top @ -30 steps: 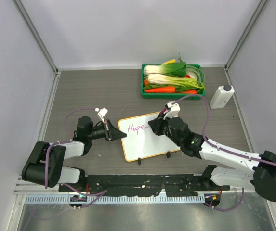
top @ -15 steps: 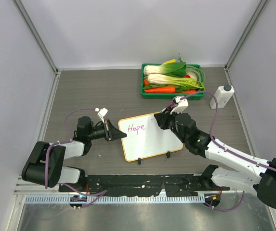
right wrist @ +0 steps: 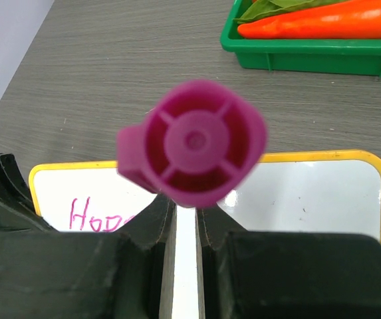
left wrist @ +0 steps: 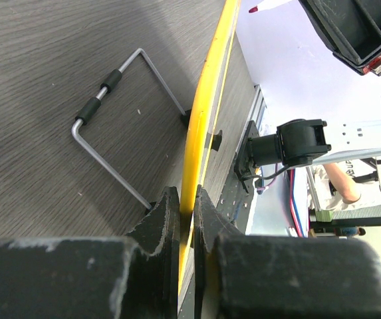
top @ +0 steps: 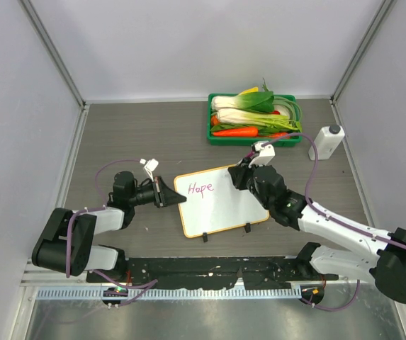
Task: Write a sentence on the whiteboard
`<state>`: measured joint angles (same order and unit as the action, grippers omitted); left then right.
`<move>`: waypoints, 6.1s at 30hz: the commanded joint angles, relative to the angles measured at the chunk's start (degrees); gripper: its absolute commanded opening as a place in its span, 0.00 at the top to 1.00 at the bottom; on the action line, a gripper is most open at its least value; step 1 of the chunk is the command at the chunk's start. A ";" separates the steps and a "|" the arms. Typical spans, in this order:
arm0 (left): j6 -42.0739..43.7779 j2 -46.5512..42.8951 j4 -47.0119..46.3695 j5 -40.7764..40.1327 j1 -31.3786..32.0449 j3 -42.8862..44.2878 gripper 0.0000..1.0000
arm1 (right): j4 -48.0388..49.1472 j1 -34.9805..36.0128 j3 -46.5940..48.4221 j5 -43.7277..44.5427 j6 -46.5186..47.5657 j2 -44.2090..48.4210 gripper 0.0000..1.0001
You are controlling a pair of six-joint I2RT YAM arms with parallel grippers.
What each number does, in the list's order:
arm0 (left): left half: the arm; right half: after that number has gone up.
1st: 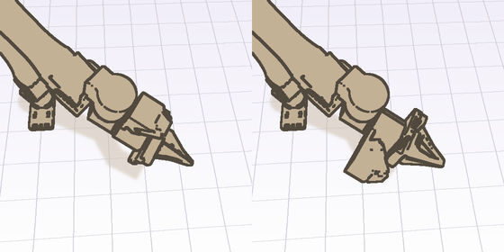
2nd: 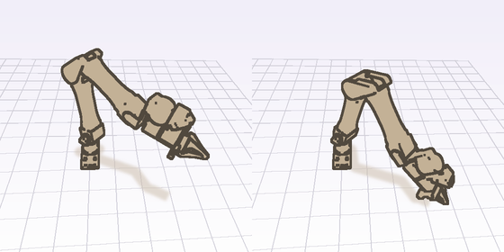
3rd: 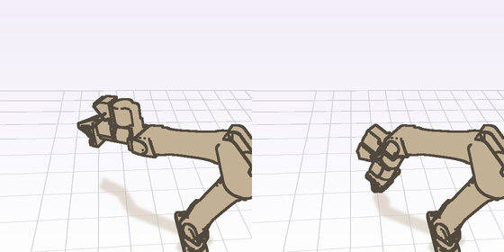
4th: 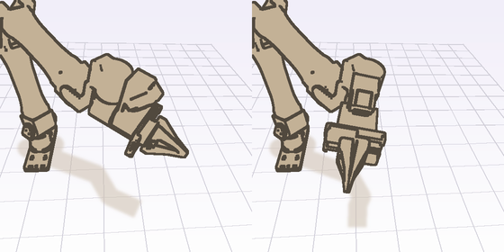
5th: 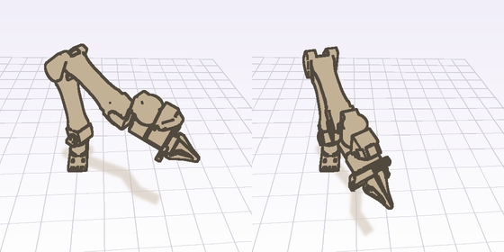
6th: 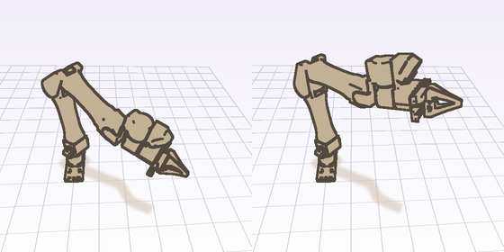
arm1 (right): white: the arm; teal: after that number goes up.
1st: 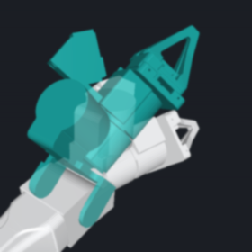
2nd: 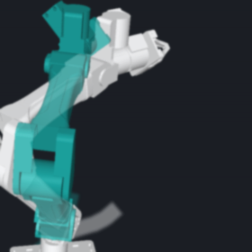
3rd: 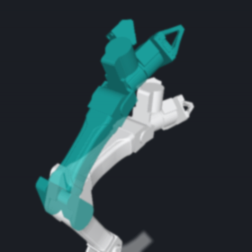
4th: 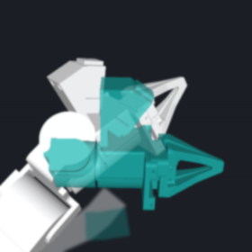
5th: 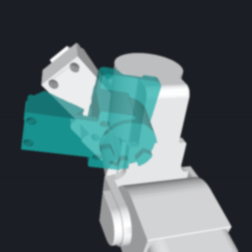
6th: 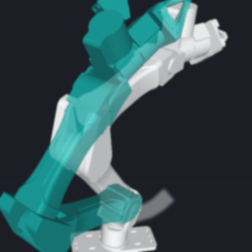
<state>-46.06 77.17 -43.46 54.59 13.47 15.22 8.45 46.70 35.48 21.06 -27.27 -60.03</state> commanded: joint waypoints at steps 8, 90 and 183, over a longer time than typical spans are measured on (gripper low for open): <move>2.12 0.44 3.30 -4.49 0.06 0.51 1.00 | 2.80 -0.03 1.34 2.93 0.11 -2.90 0.99; 2.38 0.35 3.74 -4.75 -0.03 0.51 1.00 | -0.53 1.64 -0.86 2.14 -0.33 -1.76 0.98; 2.47 0.44 3.82 -4.84 -0.03 0.60 1.00 | -2.39 1.29 1.78 3.64 1.25 -2.11 0.99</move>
<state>-46.04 77.12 -42.92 54.46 13.47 15.35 4.32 48.25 34.85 24.34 -26.83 -61.04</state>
